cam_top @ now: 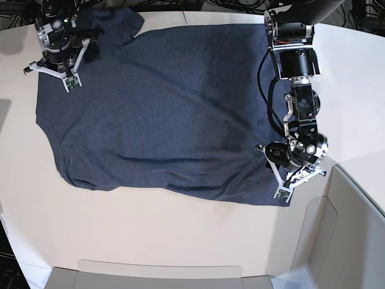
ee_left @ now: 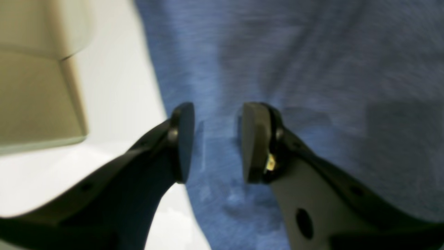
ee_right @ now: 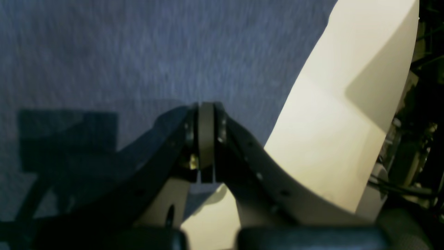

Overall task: Layout the t-shirt on the table in an organized manner, then fold the t-shirt properly
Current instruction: 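Release the shirt with the left gripper and press the hem flat, then grasp the shirt corners with both grippers near the collar and shoulder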

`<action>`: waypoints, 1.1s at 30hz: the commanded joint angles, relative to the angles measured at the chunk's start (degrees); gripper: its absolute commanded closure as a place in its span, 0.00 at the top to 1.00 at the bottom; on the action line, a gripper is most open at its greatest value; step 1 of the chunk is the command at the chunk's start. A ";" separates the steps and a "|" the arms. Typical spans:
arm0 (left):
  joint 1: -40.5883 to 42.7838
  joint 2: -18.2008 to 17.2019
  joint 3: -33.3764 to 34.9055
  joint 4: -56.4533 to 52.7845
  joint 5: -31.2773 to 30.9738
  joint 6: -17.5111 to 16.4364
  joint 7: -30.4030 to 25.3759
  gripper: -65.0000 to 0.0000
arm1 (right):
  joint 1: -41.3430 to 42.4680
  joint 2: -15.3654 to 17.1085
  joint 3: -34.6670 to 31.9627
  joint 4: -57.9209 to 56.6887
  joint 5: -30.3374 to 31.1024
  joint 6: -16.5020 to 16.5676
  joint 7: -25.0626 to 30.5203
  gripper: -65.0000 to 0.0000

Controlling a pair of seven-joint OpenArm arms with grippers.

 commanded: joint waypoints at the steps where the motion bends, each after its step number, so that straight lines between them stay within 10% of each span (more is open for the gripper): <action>1: -0.54 0.10 -0.97 2.76 -0.14 0.01 -0.14 0.36 | 0.82 -0.23 0.33 1.07 -0.88 -0.21 0.64 0.00; 11: 13.08 -0.17 -1.76 25.35 -6.29 -0.43 12.70 0.31 | 4.16 -4.09 0.24 1.07 -0.71 -0.12 0.64 0.00; 23: 27.85 0.27 -1.85 31.33 -6.29 -0.34 8.56 0.31 | 5.56 -6.73 18.70 1.16 -0.18 0.23 1.17 0.00; 33: 29.17 1.42 -1.50 31.15 -7.08 -0.34 7.68 0.31 | 4.77 -13.85 47.18 0.72 29.36 20.71 -10.53 0.00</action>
